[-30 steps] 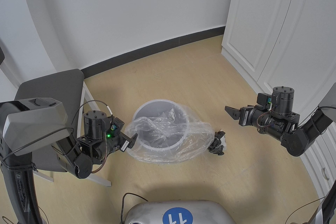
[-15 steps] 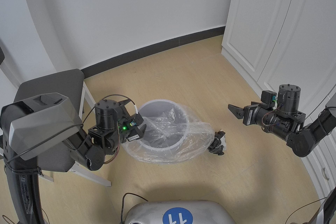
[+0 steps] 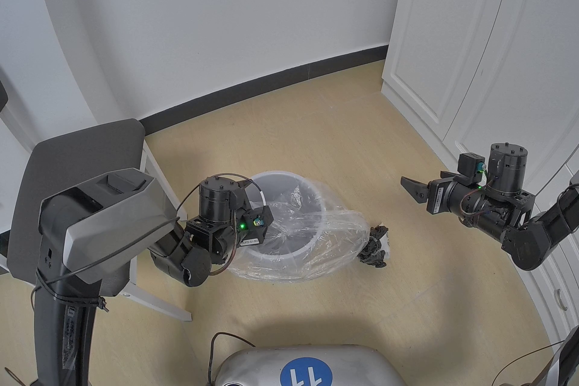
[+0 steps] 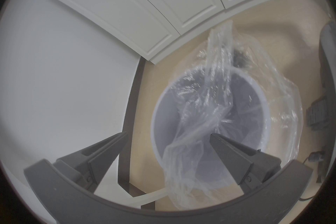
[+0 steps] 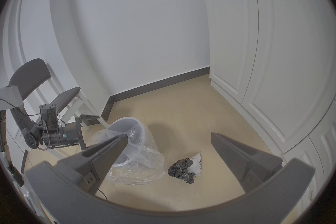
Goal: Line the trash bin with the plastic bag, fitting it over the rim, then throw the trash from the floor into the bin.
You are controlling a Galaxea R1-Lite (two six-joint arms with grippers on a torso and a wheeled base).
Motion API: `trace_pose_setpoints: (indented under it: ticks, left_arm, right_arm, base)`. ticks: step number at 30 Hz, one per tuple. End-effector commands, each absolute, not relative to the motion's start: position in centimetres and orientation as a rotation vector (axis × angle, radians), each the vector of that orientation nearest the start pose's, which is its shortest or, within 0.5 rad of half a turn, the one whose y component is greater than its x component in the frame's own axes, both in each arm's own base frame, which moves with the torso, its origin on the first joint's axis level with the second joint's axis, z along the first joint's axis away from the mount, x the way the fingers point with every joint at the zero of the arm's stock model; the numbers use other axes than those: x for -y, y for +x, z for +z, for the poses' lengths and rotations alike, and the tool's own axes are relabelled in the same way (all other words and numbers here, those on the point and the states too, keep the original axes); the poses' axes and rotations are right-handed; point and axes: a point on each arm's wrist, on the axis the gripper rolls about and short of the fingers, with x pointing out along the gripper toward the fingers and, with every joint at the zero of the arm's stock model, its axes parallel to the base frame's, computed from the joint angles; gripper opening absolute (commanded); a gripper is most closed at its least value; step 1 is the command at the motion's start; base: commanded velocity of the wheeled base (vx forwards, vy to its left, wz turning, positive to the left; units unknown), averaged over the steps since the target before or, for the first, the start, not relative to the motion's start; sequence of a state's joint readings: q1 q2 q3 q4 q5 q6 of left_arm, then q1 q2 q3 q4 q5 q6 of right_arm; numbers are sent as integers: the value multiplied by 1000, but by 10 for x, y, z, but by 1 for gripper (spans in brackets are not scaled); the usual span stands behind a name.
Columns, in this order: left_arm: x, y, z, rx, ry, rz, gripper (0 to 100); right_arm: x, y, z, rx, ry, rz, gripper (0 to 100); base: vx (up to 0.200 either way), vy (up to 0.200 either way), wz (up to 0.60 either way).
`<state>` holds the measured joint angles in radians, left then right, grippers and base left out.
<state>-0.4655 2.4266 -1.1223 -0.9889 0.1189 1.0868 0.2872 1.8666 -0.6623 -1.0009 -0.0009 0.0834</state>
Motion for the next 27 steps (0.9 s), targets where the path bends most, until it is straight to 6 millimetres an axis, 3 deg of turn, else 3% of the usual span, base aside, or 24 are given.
trace_pose_setpoints:
  ticks: [1, 9, 19, 27]
  left_arm:
    - [196, 400, 2, -117, 1180, -493, 100]
    - [200, 417, -3, -87, 1240, -482, 100]
    - [204, 418, -15, -128, 1254, -519, 100]
    - [209, 430, -27, -120, 1251, -509, 100]
  right_arm:
    - [-89, 307, 132, -206, 54, 272, 100]
    - [-89, 307, 132, -207, 47, 272, 100]
    - [-87, 309, 130, -212, 41, 268, 100]
    - [-86, 310, 129, -214, 41, 265, 100]
  base:
    - [0, 0, 0]
    - [0, 0, 0]
    - [0, 0, 0]
    - [0, 0, 0]
